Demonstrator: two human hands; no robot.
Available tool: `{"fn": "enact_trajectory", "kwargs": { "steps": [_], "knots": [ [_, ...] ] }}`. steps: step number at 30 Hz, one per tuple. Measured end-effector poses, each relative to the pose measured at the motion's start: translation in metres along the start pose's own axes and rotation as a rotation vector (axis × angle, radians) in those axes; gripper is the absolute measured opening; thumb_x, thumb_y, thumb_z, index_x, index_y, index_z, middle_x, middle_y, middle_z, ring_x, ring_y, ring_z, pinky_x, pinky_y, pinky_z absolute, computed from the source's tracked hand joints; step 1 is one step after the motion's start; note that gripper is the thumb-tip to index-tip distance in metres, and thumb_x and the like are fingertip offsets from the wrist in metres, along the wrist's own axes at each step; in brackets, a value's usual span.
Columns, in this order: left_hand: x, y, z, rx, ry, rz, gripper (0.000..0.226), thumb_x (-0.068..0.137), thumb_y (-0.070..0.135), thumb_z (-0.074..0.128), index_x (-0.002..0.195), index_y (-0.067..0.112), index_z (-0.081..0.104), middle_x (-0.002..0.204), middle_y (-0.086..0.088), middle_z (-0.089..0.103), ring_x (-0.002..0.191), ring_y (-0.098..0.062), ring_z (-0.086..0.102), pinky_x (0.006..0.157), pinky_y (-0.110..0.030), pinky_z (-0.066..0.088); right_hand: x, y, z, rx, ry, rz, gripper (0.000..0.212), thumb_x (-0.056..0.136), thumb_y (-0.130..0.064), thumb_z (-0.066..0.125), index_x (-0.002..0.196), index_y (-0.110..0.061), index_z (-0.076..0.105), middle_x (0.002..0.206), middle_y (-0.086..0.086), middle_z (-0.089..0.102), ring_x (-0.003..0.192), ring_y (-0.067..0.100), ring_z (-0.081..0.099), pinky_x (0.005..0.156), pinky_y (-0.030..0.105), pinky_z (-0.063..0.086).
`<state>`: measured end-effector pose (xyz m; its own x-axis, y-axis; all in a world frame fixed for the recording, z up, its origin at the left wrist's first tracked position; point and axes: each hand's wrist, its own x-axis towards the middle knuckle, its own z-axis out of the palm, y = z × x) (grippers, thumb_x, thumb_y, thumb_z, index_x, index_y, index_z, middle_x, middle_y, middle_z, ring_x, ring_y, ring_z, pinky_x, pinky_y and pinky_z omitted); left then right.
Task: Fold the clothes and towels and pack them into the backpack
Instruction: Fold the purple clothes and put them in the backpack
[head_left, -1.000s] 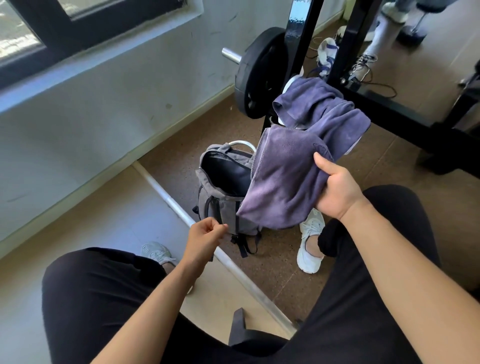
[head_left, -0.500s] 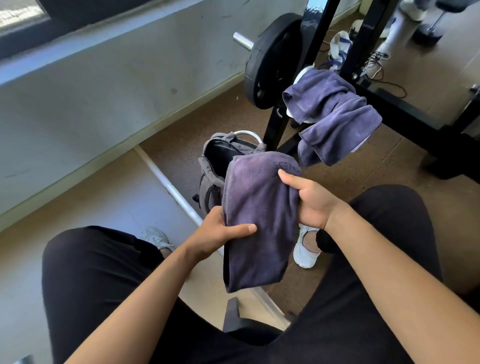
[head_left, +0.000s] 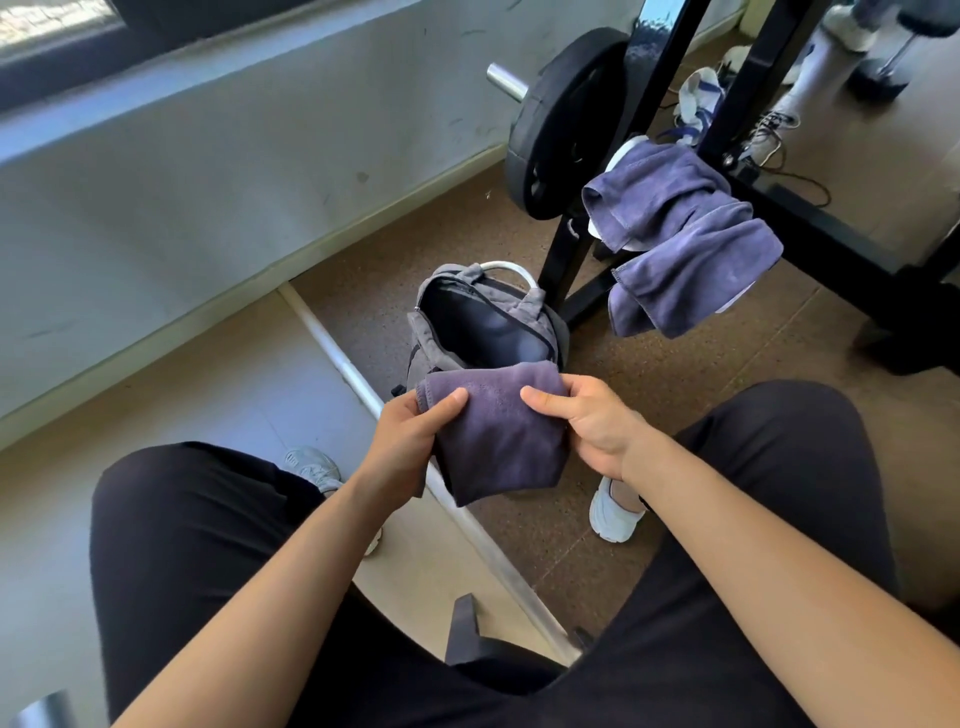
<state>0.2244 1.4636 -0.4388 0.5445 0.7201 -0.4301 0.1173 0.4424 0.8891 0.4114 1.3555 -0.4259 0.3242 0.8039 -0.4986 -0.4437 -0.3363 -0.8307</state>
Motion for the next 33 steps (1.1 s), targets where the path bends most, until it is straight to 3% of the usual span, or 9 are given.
{"fn": "enact_trajectory", "kwargs": {
  "steps": [5,8,10,12,16,19,21,28,33],
  "knots": [
    [0.0,-0.003,0.002,0.196,0.254,0.174,0.037,0.083,0.04,0.083,0.081,0.005,0.074,0.072,0.0,0.067,0.07,-0.01,0.057,0.066,-0.033,0.048,-0.001,0.004,0.002,-0.252,0.246,-0.224,0.032,0.079,-0.021,0.085,0.087,0.005,0.068,0.084,0.012,0.07,0.077,0.011,0.065,0.072,0.031,0.053],
    [0.003,-0.005,-0.003,0.272,0.36,0.262,0.061,0.073,0.059,0.08,0.07,-0.001,0.066,0.088,0.007,0.062,0.08,-0.004,0.059,0.074,-0.027,0.045,-0.001,0.004,0.0,-0.546,0.359,-0.369,0.04,0.07,-0.044,0.087,0.088,-0.012,0.073,0.119,-0.002,0.066,0.107,0.011,0.062,0.088,0.029,0.053],
    [0.004,0.0,-0.006,0.255,0.338,0.311,0.043,0.077,0.052,0.079,0.059,0.015,0.069,0.116,0.014,0.067,0.112,0.002,0.062,0.092,-0.028,0.047,-0.002,0.0,-0.003,-0.631,0.33,-0.464,0.04,0.07,-0.055,0.082,0.083,-0.018,0.073,0.133,-0.014,0.06,0.125,0.013,0.053,0.099,0.029,0.046],
    [0.003,0.003,-0.007,0.172,0.245,0.313,0.039,0.084,0.047,0.076,0.06,0.018,0.066,0.12,0.012,0.072,0.121,-0.004,0.062,0.101,-0.031,0.045,-0.006,-0.004,-0.001,-0.534,0.266,-0.477,0.033,0.077,-0.043,0.082,0.092,-0.014,0.076,0.126,-0.011,0.069,0.123,0.012,0.059,0.103,0.032,0.048],
    [-0.005,0.008,-0.003,0.008,0.133,0.256,0.059,0.086,0.056,0.066,0.082,-0.003,0.06,0.077,-0.008,0.049,0.076,-0.022,0.046,0.071,-0.033,0.038,-0.007,-0.006,0.006,-0.101,0.148,-0.271,0.029,0.087,-0.029,0.077,0.102,-0.004,0.073,0.105,0.021,0.074,0.107,0.035,0.07,0.098,0.054,0.054],
    [-0.007,0.01,-0.002,-0.013,0.026,0.191,0.034,0.091,0.031,0.072,0.11,0.004,0.064,0.091,-0.007,0.07,0.085,-0.02,0.066,0.072,-0.03,0.052,-0.003,-0.002,0.006,0.059,0.052,-0.131,0.035,0.087,-0.023,0.075,0.118,-0.008,0.069,0.117,0.017,0.073,0.118,0.033,0.066,0.102,0.045,0.051],
    [-0.007,0.009,-0.001,-0.053,-0.042,0.123,0.039,0.086,0.018,0.078,0.122,0.014,0.064,0.105,-0.008,0.076,0.095,-0.021,0.073,0.076,-0.032,0.058,-0.001,-0.001,0.004,0.066,0.017,-0.113,0.038,0.087,-0.014,0.075,0.124,-0.01,0.065,0.122,0.015,0.071,0.121,0.032,0.064,0.102,0.042,0.051],
    [-0.003,0.004,0.0,-0.049,-0.046,0.033,0.048,0.077,0.018,0.082,0.122,0.016,0.064,0.112,-0.013,0.075,0.101,-0.027,0.072,0.09,-0.042,0.059,-0.002,-0.004,0.003,-0.05,-0.035,-0.083,0.048,0.089,-0.002,0.071,0.133,-0.018,0.059,0.128,0.007,0.069,0.118,0.018,0.066,0.089,0.025,0.055],
    [-0.004,0.007,-0.002,-0.08,-0.057,-0.047,0.03,0.094,0.021,0.072,0.12,0.006,0.07,0.109,-0.009,0.075,0.102,-0.023,0.07,0.088,-0.035,0.058,-0.006,-0.008,0.008,0.059,0.017,-0.025,0.029,0.095,-0.01,0.064,0.124,-0.004,0.065,0.125,0.017,0.07,0.115,0.024,0.066,0.097,0.031,0.053]
  ]
}}
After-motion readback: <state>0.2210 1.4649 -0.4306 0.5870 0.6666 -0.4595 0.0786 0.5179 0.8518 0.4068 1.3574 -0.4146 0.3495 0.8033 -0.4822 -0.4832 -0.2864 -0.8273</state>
